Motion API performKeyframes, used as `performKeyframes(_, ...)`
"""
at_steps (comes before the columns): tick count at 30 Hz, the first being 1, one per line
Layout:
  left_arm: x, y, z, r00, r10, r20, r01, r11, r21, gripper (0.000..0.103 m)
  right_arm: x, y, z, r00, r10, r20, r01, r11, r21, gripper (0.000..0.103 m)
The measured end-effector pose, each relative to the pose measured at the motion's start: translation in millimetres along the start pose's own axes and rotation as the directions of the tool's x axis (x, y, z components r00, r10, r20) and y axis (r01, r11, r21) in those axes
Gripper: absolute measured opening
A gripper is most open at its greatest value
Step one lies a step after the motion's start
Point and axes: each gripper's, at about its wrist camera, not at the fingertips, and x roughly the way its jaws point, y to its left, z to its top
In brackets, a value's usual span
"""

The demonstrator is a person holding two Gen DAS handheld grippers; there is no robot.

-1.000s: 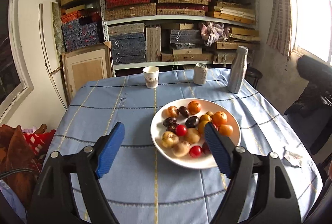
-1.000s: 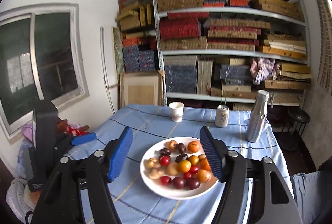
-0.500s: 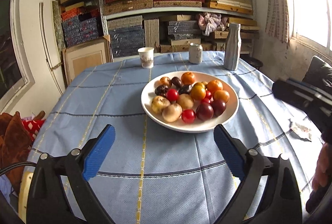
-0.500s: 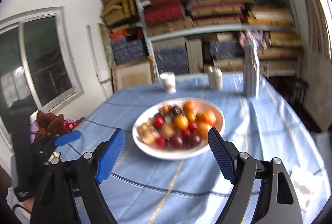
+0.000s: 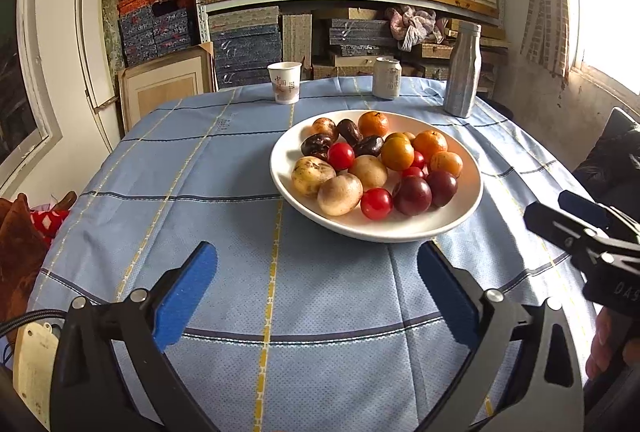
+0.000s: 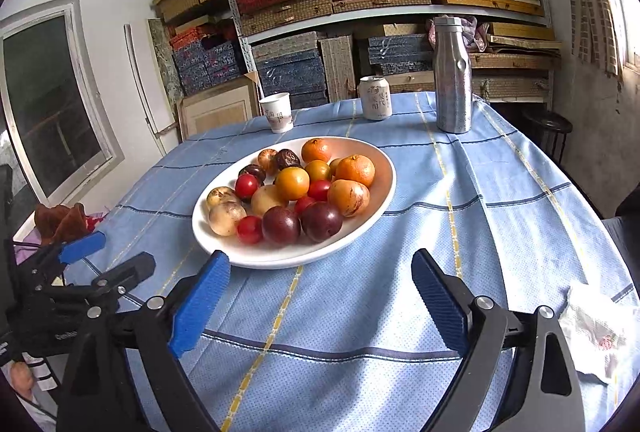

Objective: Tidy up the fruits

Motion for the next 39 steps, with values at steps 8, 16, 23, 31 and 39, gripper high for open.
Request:
performKeyframes(8, -5, 8, 2, 0.999, -0.037, 0.009, 0.037, 0.999, -0.038, 0.098, -2, 4, -3, 0.999, -0.034, 0.008, 0.034, 0.999, -0.034, 0.097)
performKeyframes(16, -11, 8, 2, 1.0, -0.003, 0.029, 0.004, 1.0, -0.03, 0.098, -9, 9, -5, 0.997, -0.062, 0.04, 0.064, 0.996, -0.068, 0.099)
performKeyframes(23, -12, 10, 0, 0.999, -0.042, 0.018, 0.042, 0.998, -0.042, 0.098, -8, 13, -7, 0.997, -0.071, 0.038, 0.075, 0.993, -0.09, 0.099)
performKeyframes(31, -7, 4, 0, 1.0, -0.012, -0.018, 0.011, 1.0, -0.019, 0.098, -9, 20, -10, 0.996, -0.075, 0.037, 0.079, 0.99, -0.119, 0.099)
performKeyframes(39, -6, 3, -1, 1.0, -0.012, -0.022, 0.012, 1.0, -0.012, 0.098, -9, 20, -11, 0.997, -0.075, 0.035, 0.078, 0.99, -0.121, 0.099)
